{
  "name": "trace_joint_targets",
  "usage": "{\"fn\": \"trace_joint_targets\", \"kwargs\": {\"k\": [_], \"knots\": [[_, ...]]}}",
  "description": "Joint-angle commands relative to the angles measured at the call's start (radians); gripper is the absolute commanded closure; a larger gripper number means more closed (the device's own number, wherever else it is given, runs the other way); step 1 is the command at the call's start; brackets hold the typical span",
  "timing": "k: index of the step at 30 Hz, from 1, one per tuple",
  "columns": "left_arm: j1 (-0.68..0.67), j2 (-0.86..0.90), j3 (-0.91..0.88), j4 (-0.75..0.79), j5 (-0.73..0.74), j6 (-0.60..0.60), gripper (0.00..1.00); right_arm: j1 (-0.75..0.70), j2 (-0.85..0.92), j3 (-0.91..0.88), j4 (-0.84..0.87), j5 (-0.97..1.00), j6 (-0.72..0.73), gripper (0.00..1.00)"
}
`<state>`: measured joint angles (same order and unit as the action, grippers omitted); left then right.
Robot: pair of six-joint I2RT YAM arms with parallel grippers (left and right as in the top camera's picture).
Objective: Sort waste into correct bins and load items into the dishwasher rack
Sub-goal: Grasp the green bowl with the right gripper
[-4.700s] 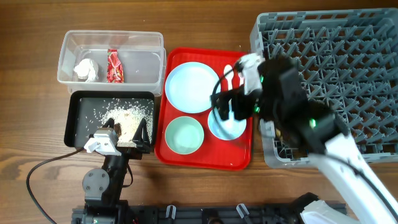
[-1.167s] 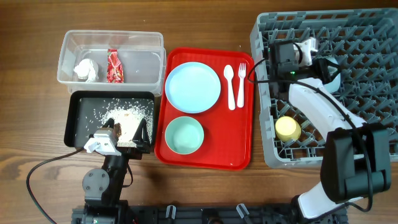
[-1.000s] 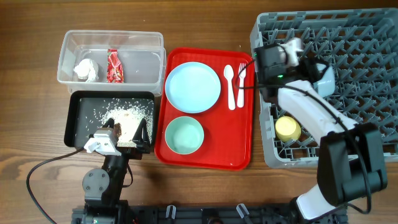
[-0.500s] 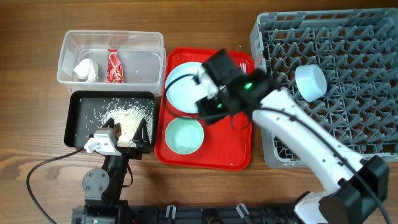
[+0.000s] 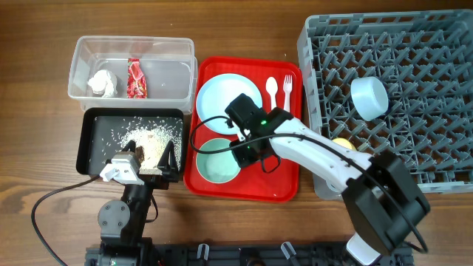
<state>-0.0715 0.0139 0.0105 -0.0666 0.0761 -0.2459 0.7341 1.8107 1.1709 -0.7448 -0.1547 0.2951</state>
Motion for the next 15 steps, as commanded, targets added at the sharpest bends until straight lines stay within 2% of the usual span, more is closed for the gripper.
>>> {"fn": "trace_joint_targets", "kwargs": {"k": [1, 4, 5, 9, 12, 15], "knots": [[0.006, -0.007, -0.005, -0.005, 0.001, -0.005, 0.0, 0.002, 0.043, -0.007, 0.034, 0.034, 0.023, 0.68], [0.006, -0.007, -0.005, -0.005, 0.001, -0.005, 0.0, 0.002, 0.049, -0.008, 0.046, 0.052, 0.019, 0.66], [0.006, -0.007, -0.005, -0.005, 0.001, -0.005, 0.0, 0.002, 0.051, -0.008, 0.045, 0.051, 0.019, 0.69], [0.006, -0.007, -0.005, -0.005, 0.001, -0.005, 0.0, 0.002, 0.052, -0.008, 0.041, 0.054, 0.021, 0.96], [0.006, -0.007, -0.005, -0.005, 0.001, -0.005, 0.0, -0.001, 0.034, -0.008, 0.021, 0.077, 0.058, 0.96], [0.006, -0.007, -0.005, -0.005, 0.001, -0.005, 0.0, -0.002, -0.066, 0.002, -0.041, 0.277, 0.176, 0.95]]}}
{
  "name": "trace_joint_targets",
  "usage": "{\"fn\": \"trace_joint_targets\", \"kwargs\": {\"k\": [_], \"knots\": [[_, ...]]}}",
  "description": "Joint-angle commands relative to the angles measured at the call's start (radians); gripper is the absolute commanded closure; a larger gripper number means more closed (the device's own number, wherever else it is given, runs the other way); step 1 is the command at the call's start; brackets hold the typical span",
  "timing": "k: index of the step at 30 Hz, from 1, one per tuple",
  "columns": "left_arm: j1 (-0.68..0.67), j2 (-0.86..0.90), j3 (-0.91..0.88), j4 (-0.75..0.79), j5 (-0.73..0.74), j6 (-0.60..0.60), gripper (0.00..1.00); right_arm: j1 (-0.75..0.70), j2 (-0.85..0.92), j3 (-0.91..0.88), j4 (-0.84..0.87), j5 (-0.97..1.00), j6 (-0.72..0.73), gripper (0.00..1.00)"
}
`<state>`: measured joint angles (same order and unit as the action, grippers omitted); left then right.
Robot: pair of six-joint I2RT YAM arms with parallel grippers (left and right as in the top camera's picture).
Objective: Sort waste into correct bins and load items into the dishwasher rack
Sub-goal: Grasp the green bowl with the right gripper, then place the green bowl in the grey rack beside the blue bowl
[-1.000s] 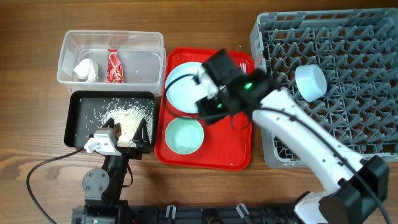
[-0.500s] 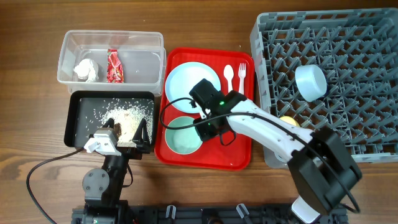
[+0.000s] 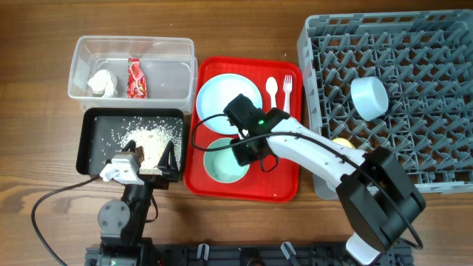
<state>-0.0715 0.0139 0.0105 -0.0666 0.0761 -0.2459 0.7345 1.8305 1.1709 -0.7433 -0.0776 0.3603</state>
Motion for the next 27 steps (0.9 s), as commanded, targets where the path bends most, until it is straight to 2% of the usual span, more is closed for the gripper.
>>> {"fn": "trace_joint_targets", "kwargs": {"k": [1, 3, 8, 11, 13, 16, 20, 27], "knots": [[0.006, -0.007, -0.005, -0.005, 0.001, -0.005, 0.0, -0.003, -0.138, 0.006, -0.062, 0.269, 0.125, 0.96], [0.006, -0.007, -0.005, -0.005, 0.001, -0.005, 0.0, -0.003, -0.245, 0.009, -0.084, 0.393, 0.126, 0.96], [0.006, -0.007, -0.005, -0.005, 0.001, -0.005, 0.0, -0.013, -0.532, 0.009, -0.153, 0.964, 0.138, 0.96], [0.006, -0.007, -0.005, -0.005, 0.001, -0.005, 0.0, -0.08, -0.604, 0.009, -0.171, 1.228, 0.13, 0.96], [0.006, -0.007, -0.005, -0.005, 0.001, -0.005, 0.0, -0.173, -0.613, 0.008, -0.158, 1.342, 0.057, 0.96], [0.006, -0.007, -0.005, -0.005, 0.001, -0.005, 0.0, -0.337, -0.589, 0.008, -0.097, 1.379, -0.064, 0.95], [0.006, -0.007, -0.005, -0.005, 0.001, -0.005, 0.0, -0.541, -0.532, 0.008, -0.021, 1.405, -0.151, 0.96], [0.006, -0.007, -0.005, -0.005, 0.001, -0.005, 0.0, -0.779, -0.41, 0.008, 0.061, 1.353, -0.187, 0.96]]}}
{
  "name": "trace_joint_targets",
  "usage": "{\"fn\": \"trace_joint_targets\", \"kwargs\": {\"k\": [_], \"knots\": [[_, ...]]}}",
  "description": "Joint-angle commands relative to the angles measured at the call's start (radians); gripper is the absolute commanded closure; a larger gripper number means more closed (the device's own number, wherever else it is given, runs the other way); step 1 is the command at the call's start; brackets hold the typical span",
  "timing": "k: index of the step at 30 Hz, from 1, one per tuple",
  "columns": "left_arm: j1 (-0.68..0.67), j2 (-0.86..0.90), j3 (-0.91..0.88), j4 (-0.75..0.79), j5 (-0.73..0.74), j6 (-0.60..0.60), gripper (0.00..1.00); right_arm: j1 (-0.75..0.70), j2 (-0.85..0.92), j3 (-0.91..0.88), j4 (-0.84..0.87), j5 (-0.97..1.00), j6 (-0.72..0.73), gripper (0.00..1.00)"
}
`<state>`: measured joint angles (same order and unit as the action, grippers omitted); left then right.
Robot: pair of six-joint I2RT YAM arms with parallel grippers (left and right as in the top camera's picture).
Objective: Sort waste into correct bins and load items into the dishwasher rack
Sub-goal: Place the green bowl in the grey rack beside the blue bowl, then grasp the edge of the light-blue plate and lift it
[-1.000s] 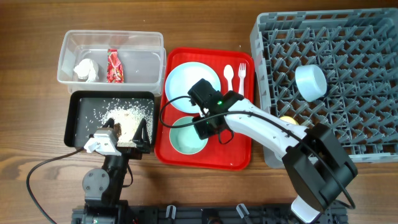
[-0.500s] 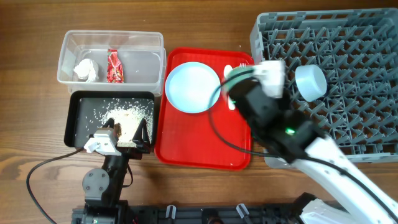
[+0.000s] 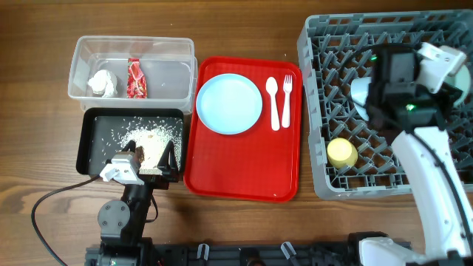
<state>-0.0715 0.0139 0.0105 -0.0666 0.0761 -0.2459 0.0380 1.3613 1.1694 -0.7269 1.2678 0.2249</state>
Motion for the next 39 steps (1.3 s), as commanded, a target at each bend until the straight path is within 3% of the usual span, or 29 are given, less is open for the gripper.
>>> {"fn": "trace_joint_targets", "kwargs": {"k": [1, 7, 12, 20, 21, 24, 28, 30, 34, 39], "knots": [[0.006, -0.007, -0.005, -0.005, 0.001, -0.005, 0.0, -0.108, 0.081, 0.01, 0.071, 0.002, -0.084, 0.96], [0.006, -0.007, -0.005, -0.005, 0.001, -0.005, 0.0, -0.196, 0.262, 0.01, 0.213, -0.048, -0.272, 0.95], [0.006, -0.007, -0.005, -0.005, 0.001, -0.005, 0.0, -0.2, 0.426, 0.01, 0.636, 0.049, -0.757, 0.96], [0.006, -0.007, -0.005, -0.005, 0.001, -0.005, 0.0, -0.115, 0.481, 0.006, 0.596, -0.045, -0.797, 0.94], [0.006, -0.007, -0.005, -0.005, 0.001, -0.005, 0.0, -0.098, 0.481, 0.006, 0.576, -0.069, -0.79, 0.9], [0.006, -0.007, -0.005, -0.005, 0.001, -0.005, 0.0, -0.036, 0.452, 0.006, 0.499, -0.207, -0.737, 0.6], [0.006, -0.007, -0.005, -0.005, 0.001, -0.005, 0.0, 0.098, 0.281, 0.01, 0.377, -0.428, -0.636, 0.43], [0.006, -0.007, -0.005, -0.005, 0.001, -0.005, 0.0, 0.175, 0.186, 0.031, 0.276, -0.566, -0.545, 0.39], [0.006, -0.007, -0.005, -0.005, 0.001, -0.005, 0.0, 0.385, 0.071, 0.08, -0.039, -1.031, -0.255, 0.39], [0.006, -0.007, -0.005, -0.005, 0.001, -0.005, 0.0, 0.576, 0.135, 0.08, -0.126, -1.35, 0.043, 0.36]]}}
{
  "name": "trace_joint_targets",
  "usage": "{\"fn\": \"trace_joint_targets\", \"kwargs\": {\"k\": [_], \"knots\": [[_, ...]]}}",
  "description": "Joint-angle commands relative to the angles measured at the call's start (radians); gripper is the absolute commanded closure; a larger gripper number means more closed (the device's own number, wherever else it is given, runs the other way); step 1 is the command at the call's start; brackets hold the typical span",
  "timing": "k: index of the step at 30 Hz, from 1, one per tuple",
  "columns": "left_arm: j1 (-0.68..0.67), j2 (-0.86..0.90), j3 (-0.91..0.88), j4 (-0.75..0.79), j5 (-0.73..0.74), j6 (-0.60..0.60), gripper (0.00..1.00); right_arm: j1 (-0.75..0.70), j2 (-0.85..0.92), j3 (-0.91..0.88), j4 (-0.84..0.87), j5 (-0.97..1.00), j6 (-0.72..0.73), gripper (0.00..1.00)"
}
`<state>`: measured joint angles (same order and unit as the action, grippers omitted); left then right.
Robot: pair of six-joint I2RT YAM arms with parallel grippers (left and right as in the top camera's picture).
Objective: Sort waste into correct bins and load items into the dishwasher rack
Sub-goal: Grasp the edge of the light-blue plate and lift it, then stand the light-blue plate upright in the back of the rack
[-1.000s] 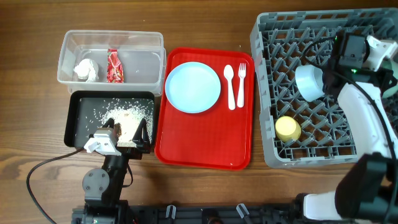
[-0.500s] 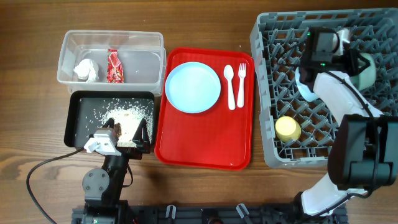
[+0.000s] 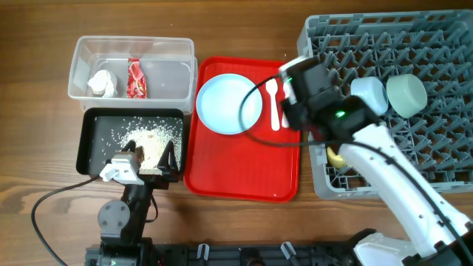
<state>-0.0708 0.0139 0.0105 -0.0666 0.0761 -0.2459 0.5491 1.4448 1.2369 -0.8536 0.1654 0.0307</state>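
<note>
My right gripper (image 3: 287, 111) hangs over the right side of the red tray (image 3: 236, 170), above the white spoon (image 3: 274, 96). The fork beside the spoon is mostly covered by it, and its jaws are hidden under its own body. A light blue plate (image 3: 225, 103) lies on the tray. In the grey dishwasher rack (image 3: 443, 59) a pale green bowl (image 3: 406, 94) sits next to a light blue cup (image 3: 367, 96). A yellow cup (image 3: 336, 157) peeks out below my arm. My left gripper (image 3: 151, 159) rests open at the black tray's front edge.
A clear bin (image 3: 133, 48) at the back left holds a crumpled white paper (image 3: 102, 83) and a red wrapper (image 3: 136, 78). In front of it, the black tray (image 3: 92, 140) holds scattered rice. A cable runs along the table's front left.
My right arm has come from over the rack back to the red tray, above the cutlery. The pale green bowl now shows in the rack beside the blue cup. The left arm has not moved.
My right gripper was at the pale green bowl on the red tray, then had shifted it slightly right. Later the bowl was gone from the tray and my arm was over the rack. Now the bowl sits in the rack and the gripper is at the cutlery.
</note>
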Motion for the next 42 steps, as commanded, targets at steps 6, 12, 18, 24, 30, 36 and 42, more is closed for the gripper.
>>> {"fn": "trace_joint_targets", "kwargs": {"k": [6, 12, 18, 24, 30, 36, 42], "knots": [[0.006, -0.007, -0.005, -0.005, 0.001, -0.005, 0.0, 0.061, 0.277, 0.012, 0.156, -0.078, 0.428, 0.37], [0.006, -0.007, -0.005, -0.005, 0.001, -0.005, 0.0, -0.032, 0.482, 0.012, 0.341, -0.158, 0.538, 0.43], [0.006, -0.007, -0.005, -0.005, 0.001, -0.005, 0.0, -0.034, 0.581, 0.012, 0.354, -0.19, 0.545, 0.8], [0.006, -0.007, -0.005, -0.005, 0.001, -0.005, 0.0, -0.03, 0.526, 0.012, 0.285, -0.164, 0.545, 0.96], [0.006, -0.007, -0.005, -0.005, 0.001, -0.005, 0.0, -0.032, 0.283, 0.012, 0.214, 0.011, 0.509, 0.96], [0.006, -0.007, -0.005, -0.005, 0.001, -0.005, 0.0, -0.034, -0.024, 0.012, 0.188, 0.463, 0.334, 0.96], [0.006, -0.007, -0.005, -0.005, 0.001, -0.005, 0.0, -0.065, -0.175, 0.012, 0.275, 0.929, -0.01, 0.96]]}}
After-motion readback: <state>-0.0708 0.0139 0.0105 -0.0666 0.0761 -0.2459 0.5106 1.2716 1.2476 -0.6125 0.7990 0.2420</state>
